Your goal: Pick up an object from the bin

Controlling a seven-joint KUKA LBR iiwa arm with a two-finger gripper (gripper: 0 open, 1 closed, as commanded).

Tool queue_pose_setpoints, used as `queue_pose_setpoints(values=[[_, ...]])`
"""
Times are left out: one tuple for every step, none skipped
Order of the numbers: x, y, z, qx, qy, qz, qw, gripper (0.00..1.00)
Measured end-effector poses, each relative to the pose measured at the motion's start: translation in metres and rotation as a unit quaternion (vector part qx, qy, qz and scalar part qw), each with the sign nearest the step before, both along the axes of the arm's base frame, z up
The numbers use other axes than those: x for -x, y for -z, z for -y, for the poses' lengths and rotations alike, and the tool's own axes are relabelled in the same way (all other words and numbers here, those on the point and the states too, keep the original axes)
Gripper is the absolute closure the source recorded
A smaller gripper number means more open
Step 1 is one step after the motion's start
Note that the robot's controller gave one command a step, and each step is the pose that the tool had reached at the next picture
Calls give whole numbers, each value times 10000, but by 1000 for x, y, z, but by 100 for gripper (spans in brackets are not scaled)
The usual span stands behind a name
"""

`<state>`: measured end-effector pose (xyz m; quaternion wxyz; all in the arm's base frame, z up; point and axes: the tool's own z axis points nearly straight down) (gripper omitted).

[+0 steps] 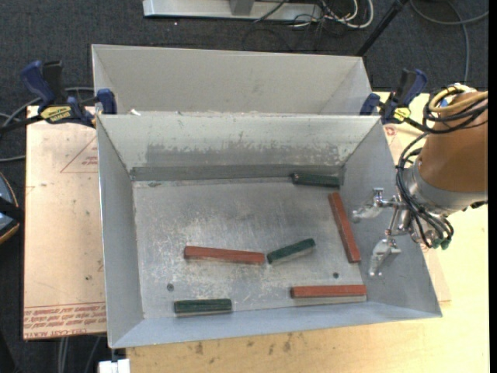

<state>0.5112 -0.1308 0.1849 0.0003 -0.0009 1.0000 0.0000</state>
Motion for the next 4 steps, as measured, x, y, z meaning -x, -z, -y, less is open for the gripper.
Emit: queue_pose_setpoints(values=[[0,0,0,0,0,0,10000,0],[23,105,-34,5,-196,-25,9998,100],[22,105,-34,6,-196,-13,9998,100],[18,-34,-43,0,-266,11,9996,100]])
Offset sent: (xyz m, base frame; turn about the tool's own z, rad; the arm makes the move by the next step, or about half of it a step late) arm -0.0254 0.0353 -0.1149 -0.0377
